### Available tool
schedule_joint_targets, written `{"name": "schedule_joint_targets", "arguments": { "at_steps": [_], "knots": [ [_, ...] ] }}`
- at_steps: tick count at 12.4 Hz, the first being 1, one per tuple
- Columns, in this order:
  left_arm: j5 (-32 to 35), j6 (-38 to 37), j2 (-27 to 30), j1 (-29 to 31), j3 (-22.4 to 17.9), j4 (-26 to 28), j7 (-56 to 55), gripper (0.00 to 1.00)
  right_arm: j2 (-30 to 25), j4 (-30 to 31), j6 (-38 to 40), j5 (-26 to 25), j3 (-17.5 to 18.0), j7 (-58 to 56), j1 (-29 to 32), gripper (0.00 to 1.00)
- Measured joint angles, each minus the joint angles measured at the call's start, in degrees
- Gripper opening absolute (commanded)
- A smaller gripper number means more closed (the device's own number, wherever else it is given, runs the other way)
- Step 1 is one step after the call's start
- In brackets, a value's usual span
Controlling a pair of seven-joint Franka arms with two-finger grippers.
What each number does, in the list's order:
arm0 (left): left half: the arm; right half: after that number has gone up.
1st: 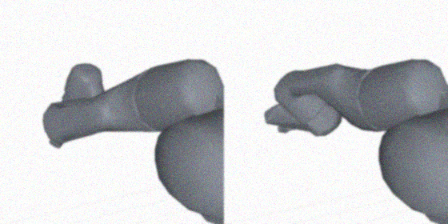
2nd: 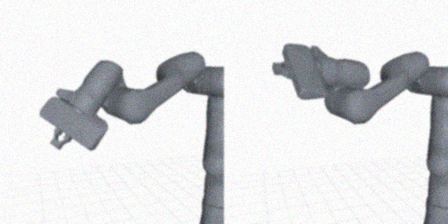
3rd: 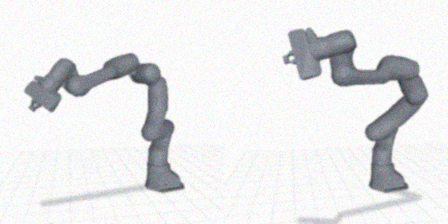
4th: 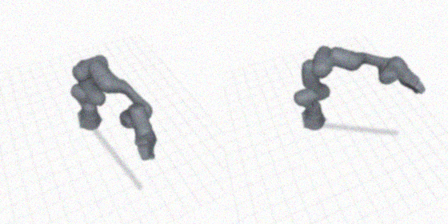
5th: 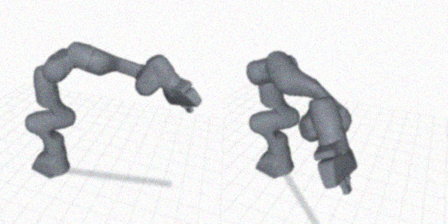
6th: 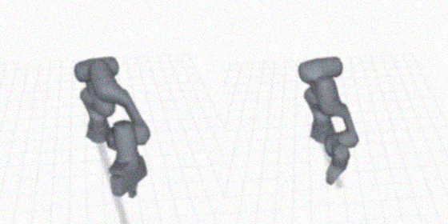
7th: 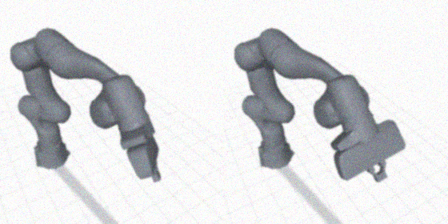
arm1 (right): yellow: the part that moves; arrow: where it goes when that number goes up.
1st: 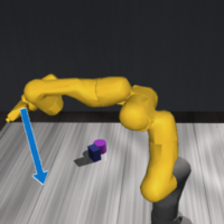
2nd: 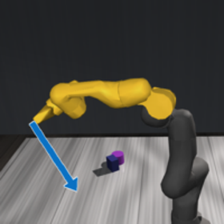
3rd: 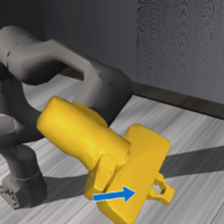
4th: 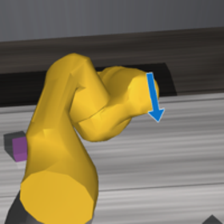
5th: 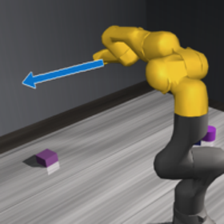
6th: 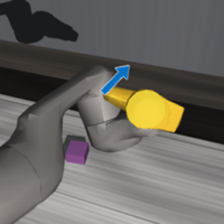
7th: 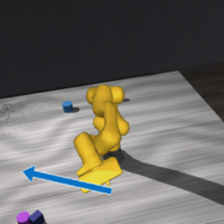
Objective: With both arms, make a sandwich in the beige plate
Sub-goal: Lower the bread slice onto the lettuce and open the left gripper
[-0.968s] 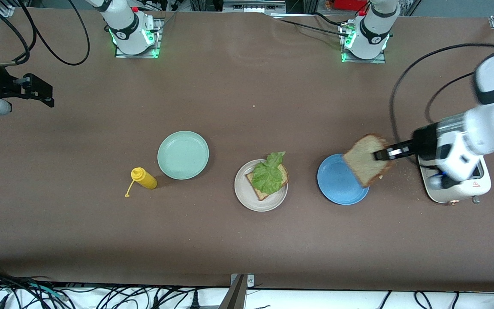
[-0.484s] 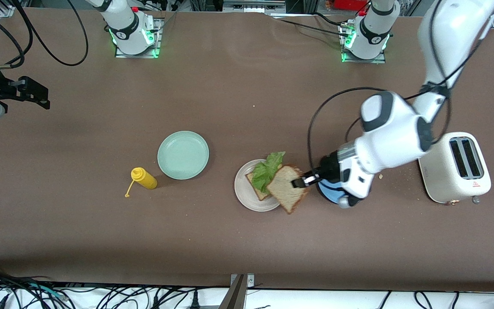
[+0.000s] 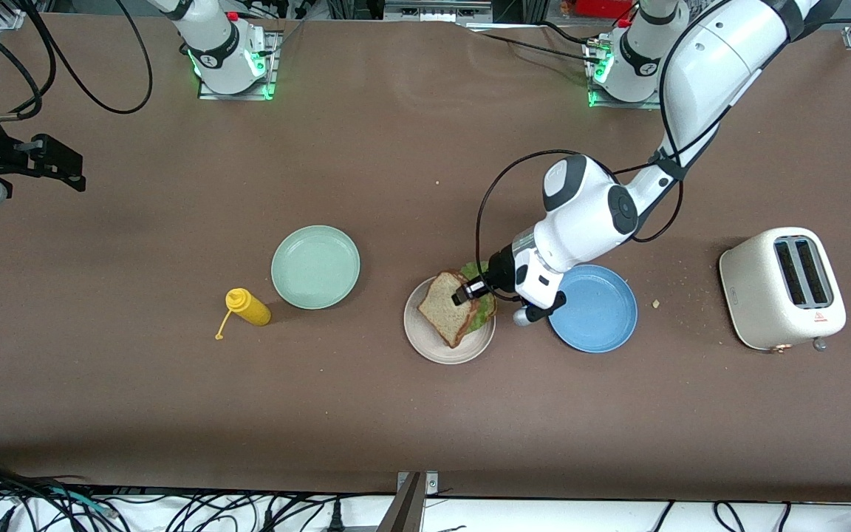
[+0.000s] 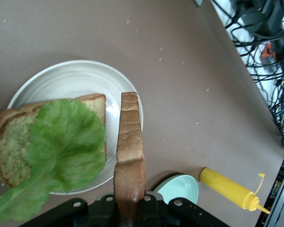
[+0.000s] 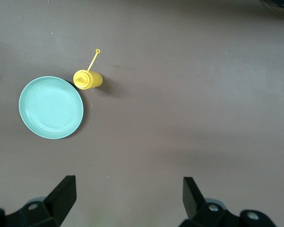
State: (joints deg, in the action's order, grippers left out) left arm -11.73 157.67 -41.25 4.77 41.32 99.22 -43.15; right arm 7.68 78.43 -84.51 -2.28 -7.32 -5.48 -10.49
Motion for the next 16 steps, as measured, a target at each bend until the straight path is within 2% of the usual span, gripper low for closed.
{"name": "schedule_joint_targets", "arguments": {
  "at_steps": [4,5,6,8,9,10,14,16],
  "knots": [
    [2.11,-0.01,-0.93,-0.14,-0.81,1.07,0.17,0.0,0.02,-0.01,-0.05,0.0,0.0,0.01,0.0,1.0],
    [3.15,0.0,-1.57,-0.28,-1.0,1.21,0.17,0.06,0.02,-0.02,-0.06,0.0,0.0,0.03,0.0,1.0],
    [4.03,0.11,-2.3,-0.66,-1.4,1.23,0.18,0.19,0.02,-0.02,-0.06,0.0,0.0,0.06,0.0,1.0],
    [4.64,1.38,-3.4,-2.15,-2.66,1.23,0.18,0.79,0.02,-0.02,-0.07,0.0,0.0,0.21,-0.01,1.0],
    [4.64,1.88,-3.75,-2.75,-3.19,1.24,0.18,0.95,0.02,-0.02,-0.08,0.0,0.01,0.26,-0.01,1.0],
    [4.65,2.02,-3.9,-3.01,-3.54,1.23,0.18,0.99,0.02,-0.02,-0.08,0.0,0.01,0.29,-0.01,1.0],
    [5.19,1.63,-3.91,-3.12,-5.24,1.11,1.51,0.99,0.03,-0.02,-0.08,0.0,0.01,0.31,-0.01,1.0],
    [8.89,-1.7,-3.87,-3.06,-5.81,0.33,1.7,0.99,0.03,-0.02,-0.08,0.0,0.01,0.32,-0.01,1.0]
  ]
}}
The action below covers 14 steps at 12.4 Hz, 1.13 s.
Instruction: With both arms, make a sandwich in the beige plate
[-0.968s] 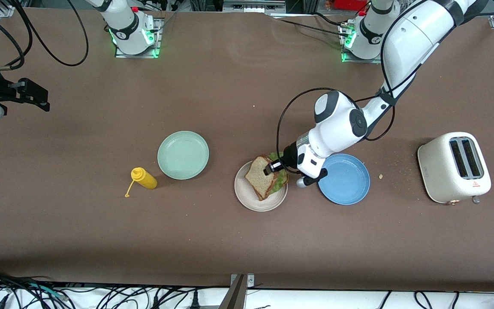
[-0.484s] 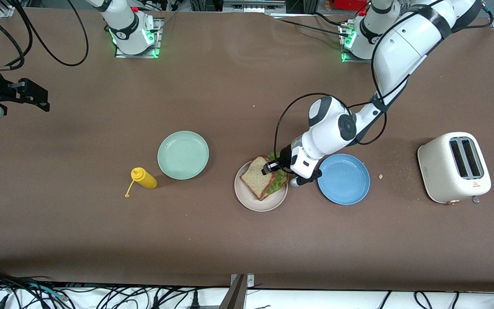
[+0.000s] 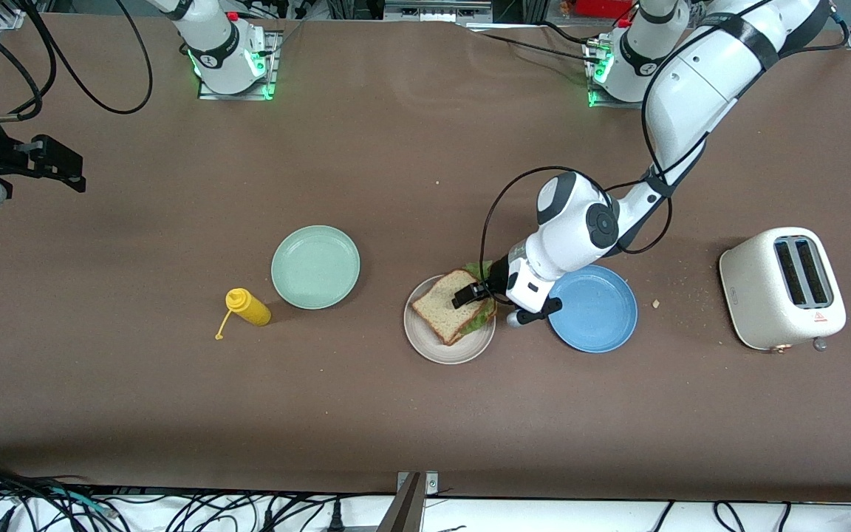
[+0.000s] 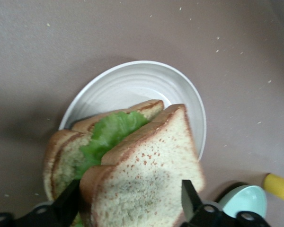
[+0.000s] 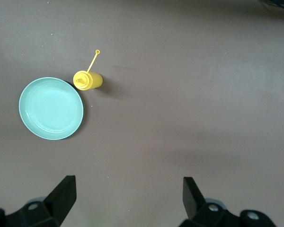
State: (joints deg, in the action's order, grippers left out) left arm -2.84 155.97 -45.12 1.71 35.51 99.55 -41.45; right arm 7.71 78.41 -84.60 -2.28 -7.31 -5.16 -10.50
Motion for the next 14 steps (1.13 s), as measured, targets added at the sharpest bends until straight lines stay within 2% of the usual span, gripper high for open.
{"name": "schedule_joint_targets", "arguments": {
  "at_steps": [4,8,11,14],
  "knots": [
    [2.12,-9.88,2.28,0.71,-0.39,-3.1,0.18,0.99,0.01,0.0,0.0,0.0,0.0,0.01,0.0,1.0],
    [8.27,-24.75,9.22,2.63,-1.81,-8.84,0.29,0.99,0.02,-0.04,0.0,0.0,0.0,0.04,0.0,1.0],
    [10.89,-33.32,15.83,7.83,-2.23,-11.07,1.05,0.99,0.05,-0.09,-0.01,0.0,0.02,0.07,-0.02,1.0],
    [10.99,-40.14,21.54,15.87,-2.65,-11.19,10.45,0.99,0.07,-0.15,-0.68,0.0,0.18,0.08,-0.17,1.0]
  ]
}}
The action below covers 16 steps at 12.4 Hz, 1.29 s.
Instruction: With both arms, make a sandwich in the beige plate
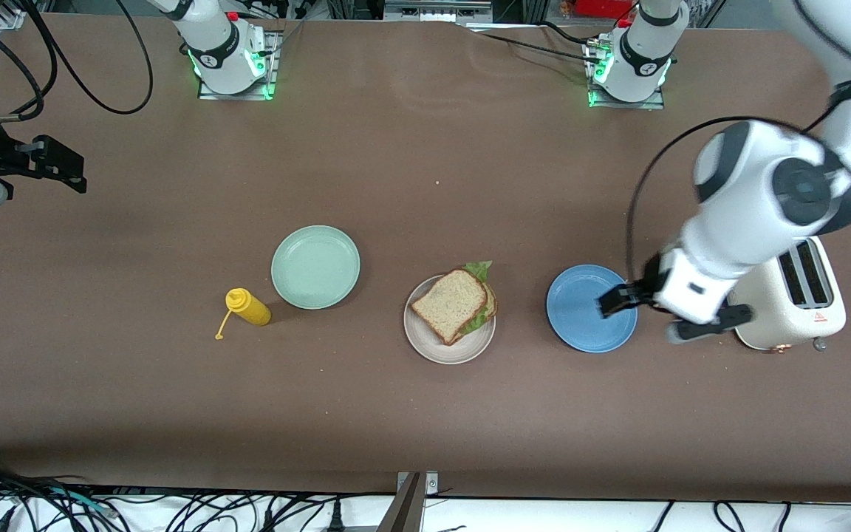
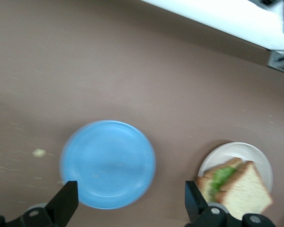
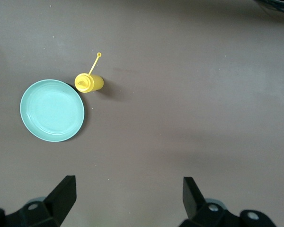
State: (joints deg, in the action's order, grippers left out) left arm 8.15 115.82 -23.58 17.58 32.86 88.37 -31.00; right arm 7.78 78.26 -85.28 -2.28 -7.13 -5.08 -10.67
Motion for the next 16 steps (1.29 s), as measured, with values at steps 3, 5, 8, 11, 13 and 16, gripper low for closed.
{"name": "schedule_joint_targets", "arguments": {
  "at_steps": [3,5,8,11,13,16],
  "knots": [
    [0.78,-3.37,2.82,7.66,-0.28,0.0,12.06,0.99,0.01,-0.05,-0.29,0.0,0.1,0.0,-0.01,1.0],
    [4.02,-3.41,2.99,11.01,-0.38,-0.26,18.49,0.99,0.02,-0.06,-0.33,0.0,0.1,0.0,-0.02,1.0],
    [4.82,-3.59,2.89,14.57,-0.49,-0.22,23.35,0.99,0.02,-0.07,-0.34,0.0,0.1,0.01,-0.01,1.0],
    [4.8,-3.61,2.84,16.82,-0.48,-0.19,23.56,0.99,0.02,-0.07,-0.37,0.0,0.09,0.02,0.02,1.0],
    [4.8,-3.61,2.84,16.94,-0.42,-0.19,23.55,0.99,0.02,-0.07,-0.39,0.0,0.08,0.02,0.03,1.0],
    [4.8,-3.61,2.84,16.93,-0.34,-0.19,23.54,0.99,0.02,-0.07,-0.41,0.0,0.08,0.03,0.03,1.0]
  ]
}}
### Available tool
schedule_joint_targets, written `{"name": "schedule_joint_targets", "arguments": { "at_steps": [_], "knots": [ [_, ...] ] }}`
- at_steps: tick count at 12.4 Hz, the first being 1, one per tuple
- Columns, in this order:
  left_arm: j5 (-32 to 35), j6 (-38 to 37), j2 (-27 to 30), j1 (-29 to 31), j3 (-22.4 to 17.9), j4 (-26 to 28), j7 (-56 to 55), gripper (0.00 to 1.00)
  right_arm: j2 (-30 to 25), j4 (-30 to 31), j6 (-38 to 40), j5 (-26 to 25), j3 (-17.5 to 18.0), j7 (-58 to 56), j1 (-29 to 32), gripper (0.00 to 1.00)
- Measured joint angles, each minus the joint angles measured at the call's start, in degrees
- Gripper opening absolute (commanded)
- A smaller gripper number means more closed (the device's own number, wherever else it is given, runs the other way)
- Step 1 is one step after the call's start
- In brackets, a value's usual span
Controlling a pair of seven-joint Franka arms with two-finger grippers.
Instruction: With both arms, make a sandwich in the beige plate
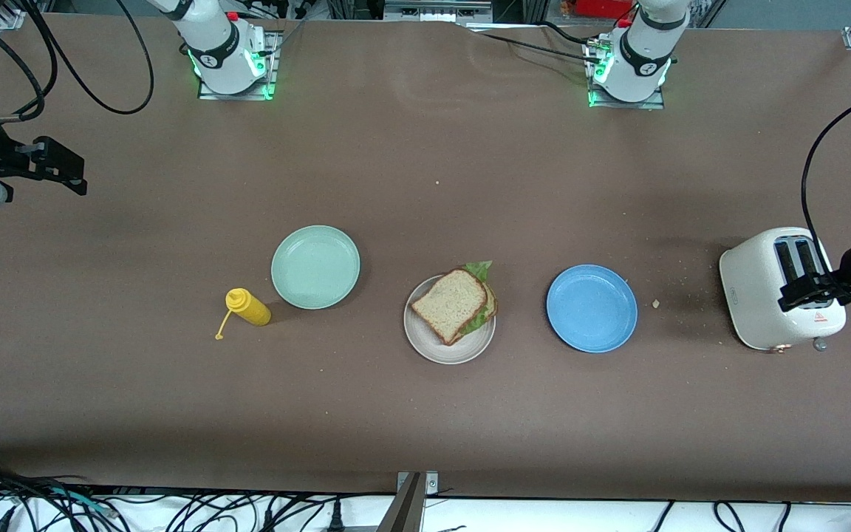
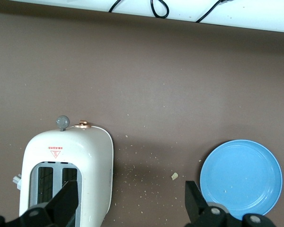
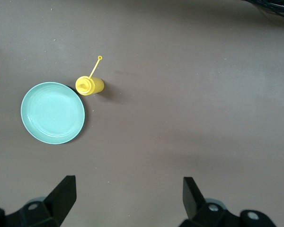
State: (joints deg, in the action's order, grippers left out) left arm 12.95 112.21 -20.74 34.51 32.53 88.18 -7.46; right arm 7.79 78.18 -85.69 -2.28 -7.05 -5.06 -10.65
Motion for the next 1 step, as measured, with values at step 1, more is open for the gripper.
{"name": "schedule_joint_targets", "arguments": {
  "at_steps": [1],
  "knots": [
    [0.0,0.0,0.0,0.0,0.0,-0.01,-0.01,0.99,0.0,0.0,-0.01,0.0,0.0,0.0,0.0,1.0]
  ]
}}
